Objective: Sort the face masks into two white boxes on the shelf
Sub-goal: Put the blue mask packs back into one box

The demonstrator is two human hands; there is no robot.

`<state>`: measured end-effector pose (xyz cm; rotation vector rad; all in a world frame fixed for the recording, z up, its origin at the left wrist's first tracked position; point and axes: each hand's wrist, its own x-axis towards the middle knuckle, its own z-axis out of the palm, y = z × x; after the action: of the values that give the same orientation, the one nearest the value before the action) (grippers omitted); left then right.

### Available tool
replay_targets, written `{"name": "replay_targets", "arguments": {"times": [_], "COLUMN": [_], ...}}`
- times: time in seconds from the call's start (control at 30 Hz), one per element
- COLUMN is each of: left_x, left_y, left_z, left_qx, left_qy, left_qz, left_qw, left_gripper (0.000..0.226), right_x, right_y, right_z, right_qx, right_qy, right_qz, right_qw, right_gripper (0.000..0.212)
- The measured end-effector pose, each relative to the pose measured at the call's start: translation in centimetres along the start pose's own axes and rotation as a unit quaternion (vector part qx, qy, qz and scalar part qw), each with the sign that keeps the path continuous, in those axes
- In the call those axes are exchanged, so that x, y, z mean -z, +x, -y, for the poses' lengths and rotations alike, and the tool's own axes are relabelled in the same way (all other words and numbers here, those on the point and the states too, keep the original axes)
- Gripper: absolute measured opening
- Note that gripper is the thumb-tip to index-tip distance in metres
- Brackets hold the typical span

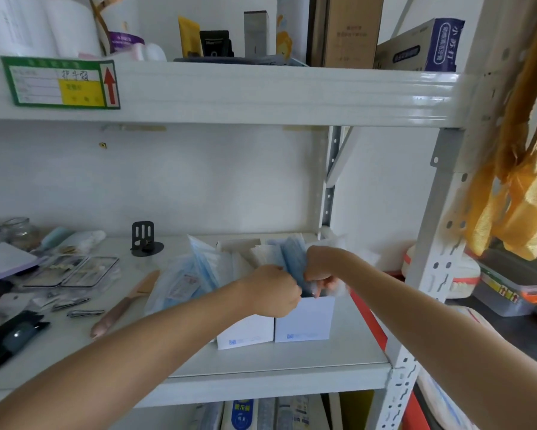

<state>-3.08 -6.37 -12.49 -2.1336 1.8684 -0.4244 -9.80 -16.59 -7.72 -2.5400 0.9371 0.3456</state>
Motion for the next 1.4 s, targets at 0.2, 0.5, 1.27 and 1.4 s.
{"name": "replay_targets", "arguments": {"times": [0.2, 0.5, 1.27, 1.4], "left_x": [0.1, 0.5, 0.2, 0.1], "left_y": [0.0, 1.0, 4.7, 4.5], "left_z": [-1.2, 0.5, 1.8, 1.9], "left_qx": [0.066, 0.136, 0.198, 0.177], "left_qy": [-0.080, -0.165, -0.240, -0.224], "left_qz": [0.039, 0.053, 0.108, 0.030], "left_qw": [0.994, 0.975, 0.944, 0.958], "left_gripper": [0.034, 0.032, 0.028, 0.032], "right_x": [-3.6, -2.7, -1.1, 0.9], "right_y": [0.3, 0.6, -1.4, -2.3], "right_z": [0.0, 0.8, -0.3, -0.9], "right_qx": [0.088, 0.003, -0.027, 0.021], "right_qy": [0.004, -0.035, 0.101, 0.201], "right_qz": [-0.173, 0.026, -0.008, -0.092], "right_qw": [0.981, 0.999, 0.994, 0.975], "right_gripper": [0.020, 0.026, 0.038, 0.031]}}
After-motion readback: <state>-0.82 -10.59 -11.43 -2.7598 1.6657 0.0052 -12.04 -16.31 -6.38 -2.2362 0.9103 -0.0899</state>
